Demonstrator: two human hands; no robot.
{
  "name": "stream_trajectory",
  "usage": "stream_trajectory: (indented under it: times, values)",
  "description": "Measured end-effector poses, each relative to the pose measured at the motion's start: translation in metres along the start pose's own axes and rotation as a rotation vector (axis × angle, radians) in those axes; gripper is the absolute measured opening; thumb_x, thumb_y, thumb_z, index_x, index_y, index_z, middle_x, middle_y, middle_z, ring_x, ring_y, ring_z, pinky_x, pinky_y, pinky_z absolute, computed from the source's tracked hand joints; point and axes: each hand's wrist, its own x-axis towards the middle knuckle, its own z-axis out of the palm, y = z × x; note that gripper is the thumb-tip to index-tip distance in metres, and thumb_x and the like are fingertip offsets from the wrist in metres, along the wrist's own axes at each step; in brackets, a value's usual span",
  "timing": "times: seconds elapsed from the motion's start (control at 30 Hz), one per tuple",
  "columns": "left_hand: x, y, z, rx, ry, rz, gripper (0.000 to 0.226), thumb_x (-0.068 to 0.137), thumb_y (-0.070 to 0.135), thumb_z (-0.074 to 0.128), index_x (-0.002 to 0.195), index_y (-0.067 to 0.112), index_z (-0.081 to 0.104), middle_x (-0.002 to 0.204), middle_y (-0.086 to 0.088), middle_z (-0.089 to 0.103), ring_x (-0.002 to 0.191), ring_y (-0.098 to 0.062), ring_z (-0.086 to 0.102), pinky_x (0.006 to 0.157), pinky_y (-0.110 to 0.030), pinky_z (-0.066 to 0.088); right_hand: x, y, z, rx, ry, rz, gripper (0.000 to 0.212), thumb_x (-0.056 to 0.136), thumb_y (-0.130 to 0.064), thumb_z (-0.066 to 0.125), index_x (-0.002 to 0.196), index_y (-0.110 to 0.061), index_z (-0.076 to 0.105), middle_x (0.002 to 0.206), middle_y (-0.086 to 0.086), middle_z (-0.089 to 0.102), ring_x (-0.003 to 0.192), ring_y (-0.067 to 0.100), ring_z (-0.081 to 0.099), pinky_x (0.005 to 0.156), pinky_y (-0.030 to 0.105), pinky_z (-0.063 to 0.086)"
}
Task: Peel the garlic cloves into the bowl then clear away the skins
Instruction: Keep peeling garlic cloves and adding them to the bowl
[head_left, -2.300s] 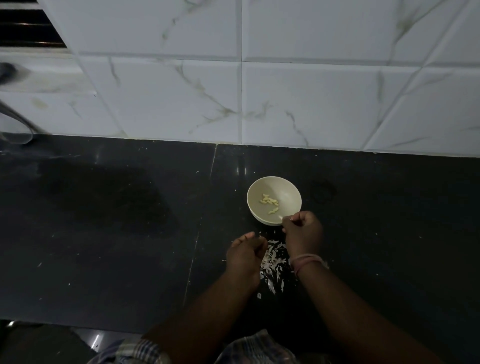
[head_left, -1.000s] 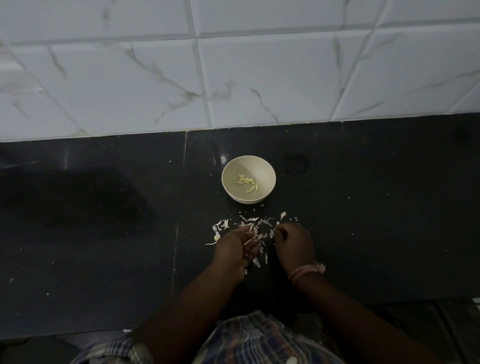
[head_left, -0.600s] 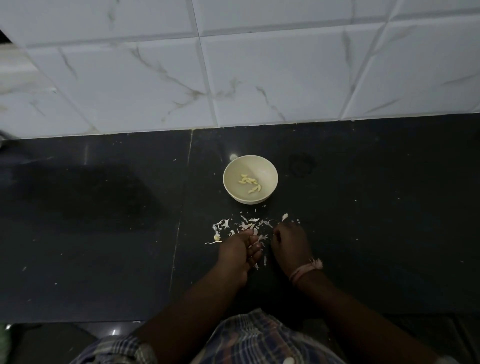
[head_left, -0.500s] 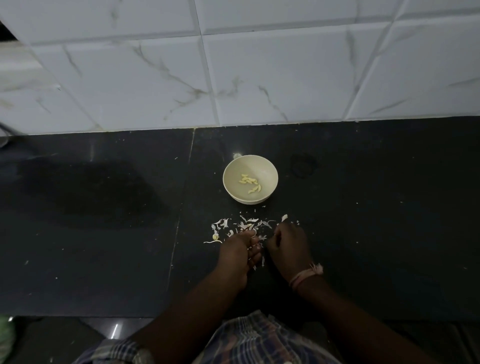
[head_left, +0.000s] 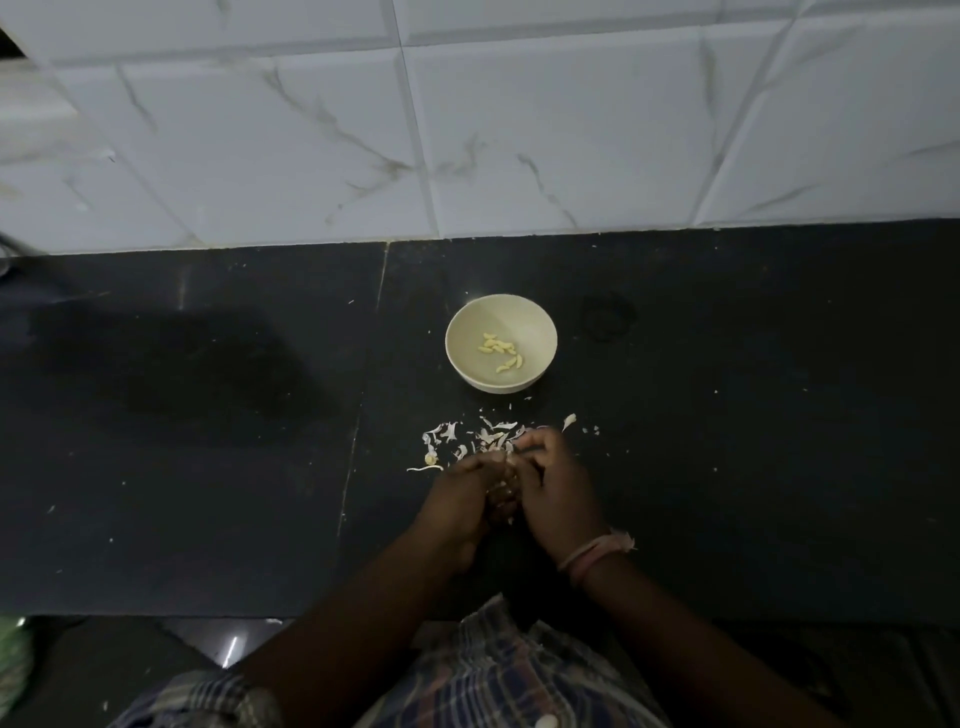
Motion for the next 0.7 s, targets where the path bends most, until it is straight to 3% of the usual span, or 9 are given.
stream_trajectory:
  times: [0.13, 0.23, 0.33, 0.43, 0.5, 0.6, 0.7]
  values:
    - [0.001, 0.013, -0.018, 0.098, -0.057, 0.078, 0.02, 0.103, 0.007, 0.054, 0.114, 0.005, 0.07, 0.093, -0.01, 0.076, 0.076, -0.015, 0.072, 0.068, -0.027, 0.057, -0.002, -0.014, 0.009, 0.185, 0.074, 0.067, 0.013, 0.093, 0.002, 0.063, 0.101, -0.008, 0.06, 0.09, 0.002, 0.073, 0.075, 0.0, 0.069, 0.066, 0.014, 0.052]
    - [0.0, 0.018, -0.022, 0.22, -0.086, 0.178, 0.017, 0.103, 0.007, 0.054, 0.106, 0.005, 0.07, 0.094, -0.014, 0.076, 0.078, -0.018, 0.073, 0.065, -0.029, 0.057, -0.005, -0.02, 0.015, 0.243, 0.073, 0.09, 0.015, 0.094, 0.002, 0.062, 0.103, -0.01, 0.06, 0.091, 0.003, 0.074, 0.072, 0.004, 0.072, 0.063, 0.016, 0.053]
    - [-0.001, 0.016, -0.023, 0.481, -0.047, 0.367, 0.017, 0.103, 0.014, 0.055, 0.1, 0.008, 0.071, 0.09, -0.01, 0.075, 0.074, -0.011, 0.071, 0.061, -0.024, 0.055, -0.007, -0.019, 0.017, 0.244, 0.102, 0.084, 0.015, 0.096, 0.003, 0.059, 0.101, -0.011, 0.06, 0.088, 0.004, 0.074, 0.069, 0.006, 0.072, 0.059, 0.018, 0.053]
    - [0.0, 0.011, -0.024, 0.621, -0.021, 0.463, 0.018, 0.104, 0.021, 0.056, 0.1, 0.011, 0.071, 0.089, -0.002, 0.075, 0.076, -0.007, 0.071, 0.069, -0.025, 0.056, -0.008, -0.015, 0.016, 0.186, 0.104, 0.065, 0.018, 0.098, 0.001, 0.056, 0.1, -0.016, 0.06, 0.091, 0.004, 0.073, 0.068, 0.007, 0.07, 0.06, 0.022, 0.054]
    - [0.0, 0.011, -0.023, 0.633, -0.009, 0.463, 0.019, 0.104, 0.019, 0.055, 0.099, 0.009, 0.07, 0.086, -0.002, 0.074, 0.071, -0.002, 0.067, 0.065, -0.018, 0.052, -0.009, -0.014, 0.017, 0.198, 0.098, 0.071, 0.02, 0.099, 0.001, 0.054, 0.101, -0.018, 0.06, 0.094, 0.004, 0.073, 0.071, 0.006, 0.07, 0.061, 0.021, 0.054]
    - [0.002, 0.015, -0.019, 0.551, -0.063, 0.401, 0.022, 0.105, 0.018, 0.053, 0.098, 0.006, 0.07, 0.087, -0.008, 0.075, 0.073, -0.01, 0.069, 0.064, -0.022, 0.052, -0.007, -0.017, 0.014, 0.25, 0.119, 0.088, 0.015, 0.098, 0.0, 0.058, 0.1, -0.014, 0.06, 0.096, 0.005, 0.074, 0.08, 0.009, 0.072, 0.065, 0.021, 0.056]
    - [-0.001, 0.019, -0.017, 0.426, -0.106, 0.346, 0.024, 0.105, 0.017, 0.054, 0.101, 0.001, 0.07, 0.088, -0.016, 0.074, 0.071, -0.012, 0.069, 0.06, -0.02, 0.053, -0.003, -0.018, 0.01, 0.272, 0.123, 0.103, 0.011, 0.095, -0.002, 0.063, 0.098, -0.013, 0.061, 0.092, 0.005, 0.075, 0.078, 0.016, 0.073, 0.065, 0.026, 0.058]
